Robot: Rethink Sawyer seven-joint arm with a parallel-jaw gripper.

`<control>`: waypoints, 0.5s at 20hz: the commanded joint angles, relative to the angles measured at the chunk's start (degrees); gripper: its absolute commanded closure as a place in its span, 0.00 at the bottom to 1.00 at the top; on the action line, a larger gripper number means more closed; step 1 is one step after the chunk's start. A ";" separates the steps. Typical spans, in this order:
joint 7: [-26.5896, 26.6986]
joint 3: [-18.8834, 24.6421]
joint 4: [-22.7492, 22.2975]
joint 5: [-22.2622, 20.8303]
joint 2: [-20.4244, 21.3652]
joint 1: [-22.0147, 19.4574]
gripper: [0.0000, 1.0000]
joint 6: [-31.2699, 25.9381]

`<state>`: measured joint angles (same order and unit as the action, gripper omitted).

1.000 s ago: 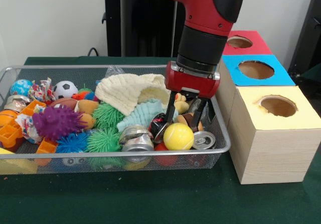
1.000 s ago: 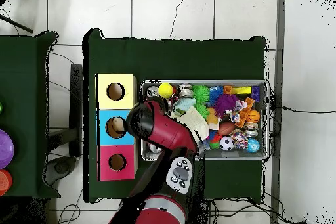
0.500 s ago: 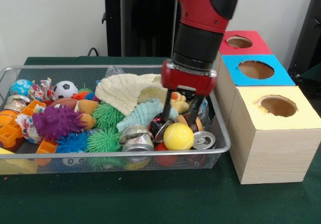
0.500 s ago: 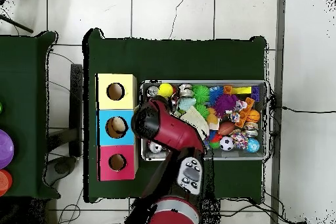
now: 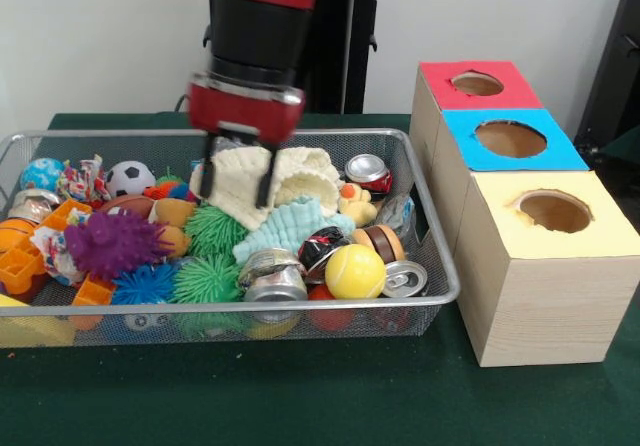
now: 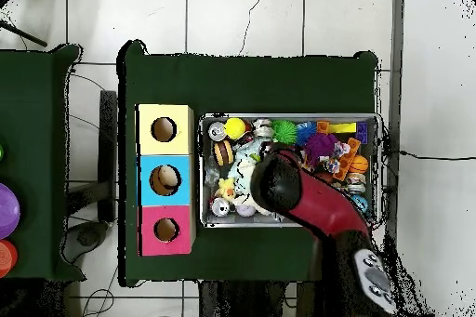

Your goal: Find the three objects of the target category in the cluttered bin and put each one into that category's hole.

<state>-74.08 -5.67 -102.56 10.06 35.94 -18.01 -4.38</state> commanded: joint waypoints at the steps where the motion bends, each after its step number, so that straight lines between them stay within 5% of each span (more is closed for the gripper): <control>1: -1.40 12.07 -7.77 -7.97 7.01 -7.22 0.00 -4.61; 10: -3.19 14.66 -7.87 -12.10 7.99 -10.38 0.00 -5.80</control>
<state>-74.08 -0.15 -105.99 2.26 42.60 -27.61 -4.39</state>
